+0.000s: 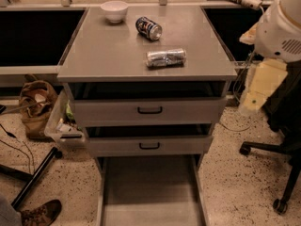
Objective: Place redbull can into bottom drawer
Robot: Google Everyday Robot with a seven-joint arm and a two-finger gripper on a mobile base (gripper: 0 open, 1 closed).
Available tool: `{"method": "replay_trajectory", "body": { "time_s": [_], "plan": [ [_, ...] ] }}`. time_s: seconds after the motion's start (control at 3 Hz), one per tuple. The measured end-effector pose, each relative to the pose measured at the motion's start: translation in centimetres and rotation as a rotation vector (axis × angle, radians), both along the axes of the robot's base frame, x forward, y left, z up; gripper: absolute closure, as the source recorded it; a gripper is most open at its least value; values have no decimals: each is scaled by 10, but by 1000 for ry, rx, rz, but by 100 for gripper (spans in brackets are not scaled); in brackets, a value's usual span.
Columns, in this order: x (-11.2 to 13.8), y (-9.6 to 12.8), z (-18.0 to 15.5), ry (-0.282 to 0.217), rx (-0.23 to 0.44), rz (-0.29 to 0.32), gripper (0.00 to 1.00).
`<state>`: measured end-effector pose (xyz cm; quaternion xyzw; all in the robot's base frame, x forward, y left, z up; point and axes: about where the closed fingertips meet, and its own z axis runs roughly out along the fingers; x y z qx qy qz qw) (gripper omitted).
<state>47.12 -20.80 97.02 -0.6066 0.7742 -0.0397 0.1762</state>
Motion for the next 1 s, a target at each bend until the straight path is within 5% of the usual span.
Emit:
{"method": "replay_trajectory", "body": {
  "time_s": [0.67,1.0],
  "plan": [
    [104,7,-3,-48,36,26,0],
    [104,8,-3,-47,36,27,0]
  ]
}}
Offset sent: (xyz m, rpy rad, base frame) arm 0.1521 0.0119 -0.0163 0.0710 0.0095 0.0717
